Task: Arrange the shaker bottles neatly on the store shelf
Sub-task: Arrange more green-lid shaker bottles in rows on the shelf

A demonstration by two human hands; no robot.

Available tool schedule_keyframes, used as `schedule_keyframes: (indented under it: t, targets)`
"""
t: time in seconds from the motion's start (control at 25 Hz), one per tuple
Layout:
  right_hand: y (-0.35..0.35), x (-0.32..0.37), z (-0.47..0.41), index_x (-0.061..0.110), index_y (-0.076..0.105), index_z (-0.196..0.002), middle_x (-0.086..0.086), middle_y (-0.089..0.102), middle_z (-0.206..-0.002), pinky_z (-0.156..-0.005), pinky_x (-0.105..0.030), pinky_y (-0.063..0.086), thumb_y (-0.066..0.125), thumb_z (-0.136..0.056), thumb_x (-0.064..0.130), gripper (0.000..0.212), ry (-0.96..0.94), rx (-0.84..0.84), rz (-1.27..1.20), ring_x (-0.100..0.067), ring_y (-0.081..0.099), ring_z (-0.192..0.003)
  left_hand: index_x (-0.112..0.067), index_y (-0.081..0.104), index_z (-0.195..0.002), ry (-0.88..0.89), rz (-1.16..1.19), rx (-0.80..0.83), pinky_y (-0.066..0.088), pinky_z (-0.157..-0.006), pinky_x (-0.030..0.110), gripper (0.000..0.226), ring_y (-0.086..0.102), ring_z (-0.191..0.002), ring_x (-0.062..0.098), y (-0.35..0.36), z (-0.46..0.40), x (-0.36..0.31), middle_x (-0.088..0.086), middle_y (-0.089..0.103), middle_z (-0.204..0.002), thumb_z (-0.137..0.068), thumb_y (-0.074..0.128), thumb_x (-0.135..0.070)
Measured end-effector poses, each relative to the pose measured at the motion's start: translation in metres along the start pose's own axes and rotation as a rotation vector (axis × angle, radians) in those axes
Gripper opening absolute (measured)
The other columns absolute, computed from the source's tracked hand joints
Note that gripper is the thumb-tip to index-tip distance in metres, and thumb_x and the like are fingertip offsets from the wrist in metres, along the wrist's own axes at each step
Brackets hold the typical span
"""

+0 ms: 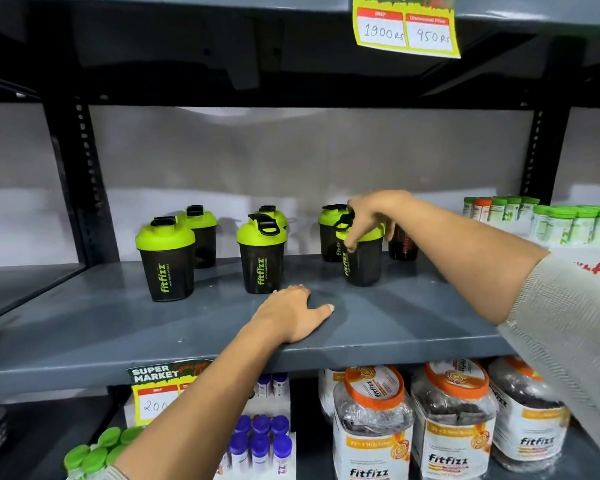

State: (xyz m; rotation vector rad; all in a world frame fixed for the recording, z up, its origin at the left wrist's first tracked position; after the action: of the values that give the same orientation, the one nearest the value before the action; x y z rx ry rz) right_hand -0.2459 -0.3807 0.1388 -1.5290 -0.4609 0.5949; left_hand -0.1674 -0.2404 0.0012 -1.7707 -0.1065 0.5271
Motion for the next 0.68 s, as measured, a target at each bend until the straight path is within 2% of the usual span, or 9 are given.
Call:
schedule_keyframes:
  t: [0.12,0.24,0.32,0.4,0.68]
  targets:
    - [-0.008,-0.011,-0.001,0.025,0.041,-0.141,-0.007,0.033,-0.137,-0.074,-0.045,0.062,0.085,-0.068,0.013,0.086,-0.188,-0.008,-0.249,-0.031,0.055,-0.106,-0.010,0.041,-0.144,0.000,0.006,-0.002,0.028,-0.114,0.037,0.072,0.038,-0.139,0.027,0.000,-0.001,0.001,0.009,0.040,-0.152,-0.091,0.041,-0.059]
    - [-0.002,-0.019,-0.001,0.034,0.045,-0.139,0.001,0.031,-0.138,-0.084,-0.044,0.059,0.080,-0.071,0.001,0.083,-0.300,0.030,-0.339,-0.027,0.048,-0.117,-0.009,0.042,-0.143,0.005,0.009,-0.003,0.029,-0.113,0.037,0.072,0.039,-0.138,0.027,0.001,-0.002,0.002,0.010,0.042,-0.151,-0.091,0.041,-0.059]
    - [0.003,-0.021,-0.002,0.037,0.046,-0.137,0.003,0.034,-0.145,-0.096,-0.047,0.053,0.079,-0.070,0.000,0.084,-0.334,0.023,-0.305,-0.027,0.043,-0.127,-0.009,0.043,-0.143,0.015,0.008,-0.010,0.030,-0.112,0.037,0.072,0.039,-0.137,0.027,0.000,-0.001,0.001,0.010,0.043,-0.150,-0.091,0.042,-0.059]
    - [0.008,-0.022,-0.005,0.039,0.047,-0.137,-0.001,0.037,-0.147,-0.103,-0.047,0.047,0.080,-0.069,0.002,0.084,-0.334,0.003,-0.241,-0.029,0.043,-0.129,-0.009,0.043,-0.143,0.017,0.013,-0.010,0.031,-0.111,0.037,0.072,0.040,-0.137,0.027,0.000,-0.001,0.001,0.010,0.043,-0.150,-0.091,0.042,-0.059]
    - [0.013,-0.021,-0.008,0.042,0.047,-0.138,-0.005,0.035,-0.150,-0.106,-0.044,0.045,0.076,-0.073,-0.001,0.083,-0.305,0.012,-0.299,-0.031,0.039,-0.135,-0.009,0.042,-0.143,0.011,0.014,-0.012,0.030,-0.112,0.036,0.072,0.039,-0.138,0.026,0.000,0.000,0.002,0.010,0.042,-0.151,-0.091,0.042,-0.059]
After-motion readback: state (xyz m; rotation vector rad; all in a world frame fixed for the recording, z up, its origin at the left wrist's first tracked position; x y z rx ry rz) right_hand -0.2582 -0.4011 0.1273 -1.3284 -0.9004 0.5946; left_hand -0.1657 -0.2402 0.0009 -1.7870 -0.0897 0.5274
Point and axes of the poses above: each hand's wrist, its own z-axis away from the middle knuckle, its own y-axis out of the palm, x = y × z, the point moved 6 cm from there along -z, towards the middle knuckle
